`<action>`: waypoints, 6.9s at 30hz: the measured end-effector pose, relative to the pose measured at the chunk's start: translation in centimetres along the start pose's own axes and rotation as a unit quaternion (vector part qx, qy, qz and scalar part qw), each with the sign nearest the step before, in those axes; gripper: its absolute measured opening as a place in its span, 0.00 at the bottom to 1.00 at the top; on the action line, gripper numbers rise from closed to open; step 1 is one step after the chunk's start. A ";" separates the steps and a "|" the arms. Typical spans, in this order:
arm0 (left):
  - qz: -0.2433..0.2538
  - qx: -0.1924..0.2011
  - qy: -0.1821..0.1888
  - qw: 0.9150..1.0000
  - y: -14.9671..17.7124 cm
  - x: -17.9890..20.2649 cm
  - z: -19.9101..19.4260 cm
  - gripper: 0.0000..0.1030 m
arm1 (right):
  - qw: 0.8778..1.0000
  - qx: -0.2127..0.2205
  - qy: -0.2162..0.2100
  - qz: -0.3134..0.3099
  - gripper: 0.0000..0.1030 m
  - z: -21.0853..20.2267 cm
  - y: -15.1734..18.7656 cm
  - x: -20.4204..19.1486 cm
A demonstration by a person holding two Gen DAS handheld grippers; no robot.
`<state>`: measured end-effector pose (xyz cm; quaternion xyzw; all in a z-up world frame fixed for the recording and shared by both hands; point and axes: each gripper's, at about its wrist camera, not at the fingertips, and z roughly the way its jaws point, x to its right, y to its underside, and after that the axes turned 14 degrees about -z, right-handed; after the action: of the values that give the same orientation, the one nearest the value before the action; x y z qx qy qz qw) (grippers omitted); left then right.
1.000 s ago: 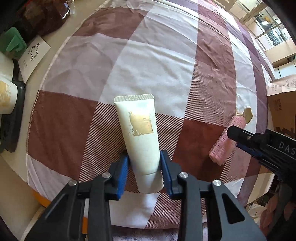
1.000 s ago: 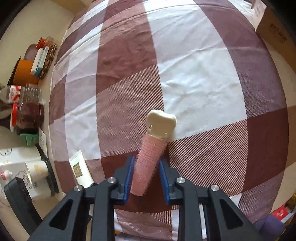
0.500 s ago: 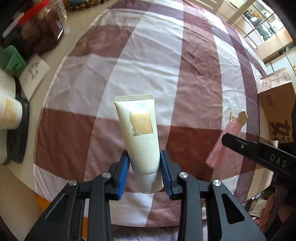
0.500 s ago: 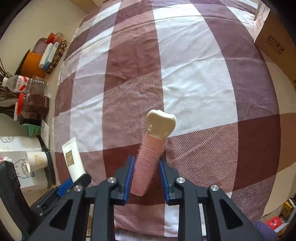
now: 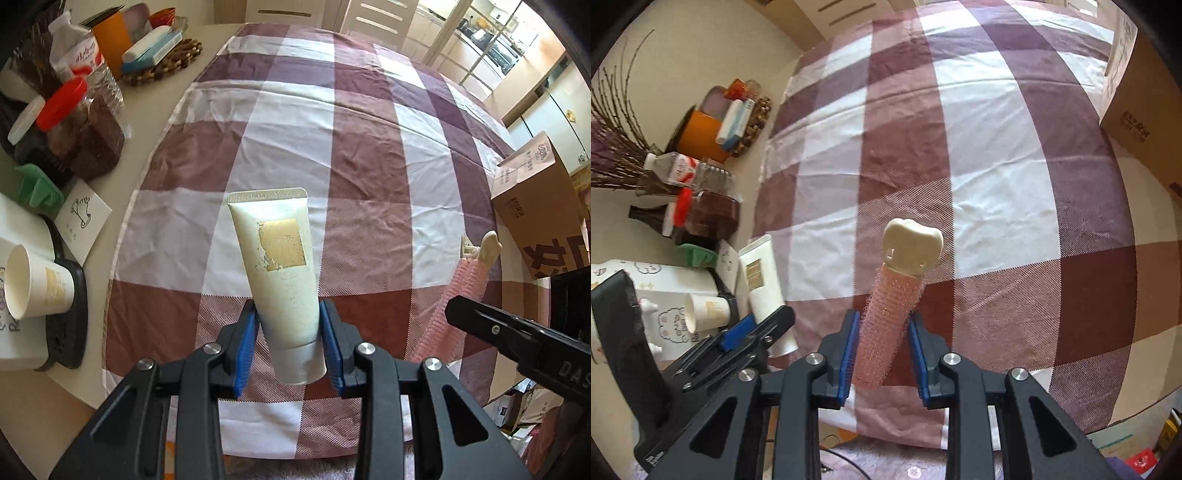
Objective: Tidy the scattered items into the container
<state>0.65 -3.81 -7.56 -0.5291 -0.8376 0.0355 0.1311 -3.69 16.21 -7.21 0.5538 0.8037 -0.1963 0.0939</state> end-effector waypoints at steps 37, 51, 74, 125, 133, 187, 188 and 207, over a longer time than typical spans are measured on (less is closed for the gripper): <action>0.198 0.036 0.071 0.977 1.5 13.8 -4.5 0.33 | 0.982 0.129 0.040 0.135 0.26 -10.5 5.1 6.3; 0.271 0.020 0.096 0.958 4.0 21.9 -4.2 0.33 | 0.965 0.158 0.062 0.201 0.26 -13.8 7.8 11.9; 0.313 0.015 0.100 0.944 6.7 30.6 -3.5 0.33 | 0.956 0.168 0.065 0.230 0.26 -16.7 8.7 19.0; 0.319 -0.043 0.158 0.934 -3.1 49.9 -1.9 0.33 | 0.955 0.214 0.133 0.155 0.26 -25.1 -4.1 32.5; 0.341 -0.073 0.123 0.929 -2.8 49.8 2.4 0.33 | 0.971 0.144 0.133 0.136 0.26 -20.8 -4.9 34.2; 0.356 -0.003 0.084 0.931 -2.3 46.7 -1.4 0.90 | 0.956 0.123 0.198 0.181 0.44 -24.4 -3.2 29.1; 0.356 -0.005 0.082 0.931 -2.2 46.5 -1.3 0.90 | 0.954 0.120 0.202 0.184 0.44 -24.3 -3.0 29.1; 0.341 -0.016 0.031 0.939 -0.8 45.6 -0.8 0.90 | 0.941 0.091 0.233 0.228 0.44 -22.0 0.3 28.8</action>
<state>-18.29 36.60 1.63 -0.7861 -0.6028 0.0480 0.1285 -12.58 50.14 2.03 0.7587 0.6340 -0.1072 -0.1047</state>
